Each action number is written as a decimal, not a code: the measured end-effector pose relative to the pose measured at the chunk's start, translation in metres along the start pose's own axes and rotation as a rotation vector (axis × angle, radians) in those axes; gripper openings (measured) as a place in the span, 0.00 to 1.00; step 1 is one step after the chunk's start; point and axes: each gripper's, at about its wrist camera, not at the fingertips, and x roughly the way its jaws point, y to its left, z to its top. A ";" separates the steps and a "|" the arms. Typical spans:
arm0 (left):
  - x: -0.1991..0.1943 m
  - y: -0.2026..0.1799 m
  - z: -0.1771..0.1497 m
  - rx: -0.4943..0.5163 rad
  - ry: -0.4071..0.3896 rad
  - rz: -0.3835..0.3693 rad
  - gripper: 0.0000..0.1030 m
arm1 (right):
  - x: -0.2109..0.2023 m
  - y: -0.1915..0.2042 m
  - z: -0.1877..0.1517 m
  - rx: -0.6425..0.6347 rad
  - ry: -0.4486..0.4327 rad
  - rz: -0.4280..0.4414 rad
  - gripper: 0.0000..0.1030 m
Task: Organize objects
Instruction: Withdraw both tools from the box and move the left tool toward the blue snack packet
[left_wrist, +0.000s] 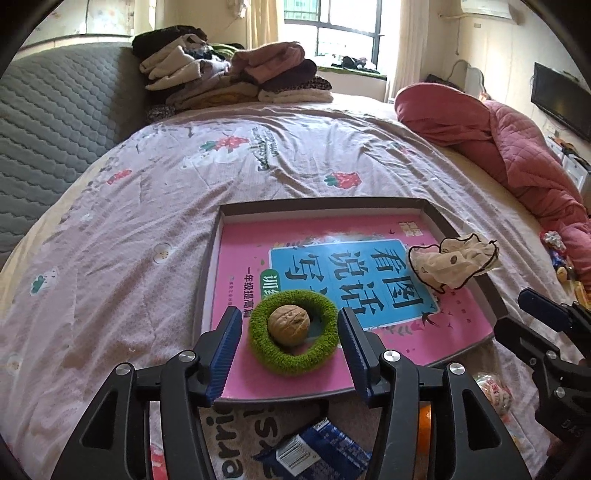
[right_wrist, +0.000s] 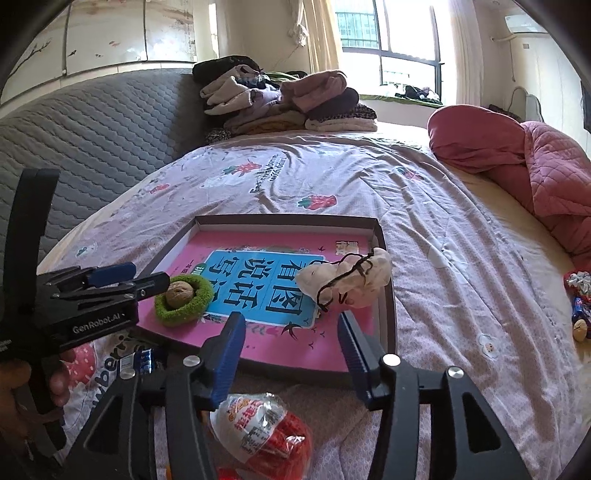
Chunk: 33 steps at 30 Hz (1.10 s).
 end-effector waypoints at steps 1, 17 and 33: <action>-0.002 0.000 -0.001 0.001 -0.003 0.003 0.54 | -0.002 0.001 0.000 -0.002 -0.002 0.001 0.52; -0.032 -0.001 -0.031 0.002 -0.030 -0.017 0.55 | -0.029 0.010 -0.015 -0.042 -0.036 0.001 0.58; -0.050 0.000 -0.062 0.008 -0.024 -0.023 0.56 | -0.044 0.014 -0.031 -0.040 -0.041 -0.004 0.59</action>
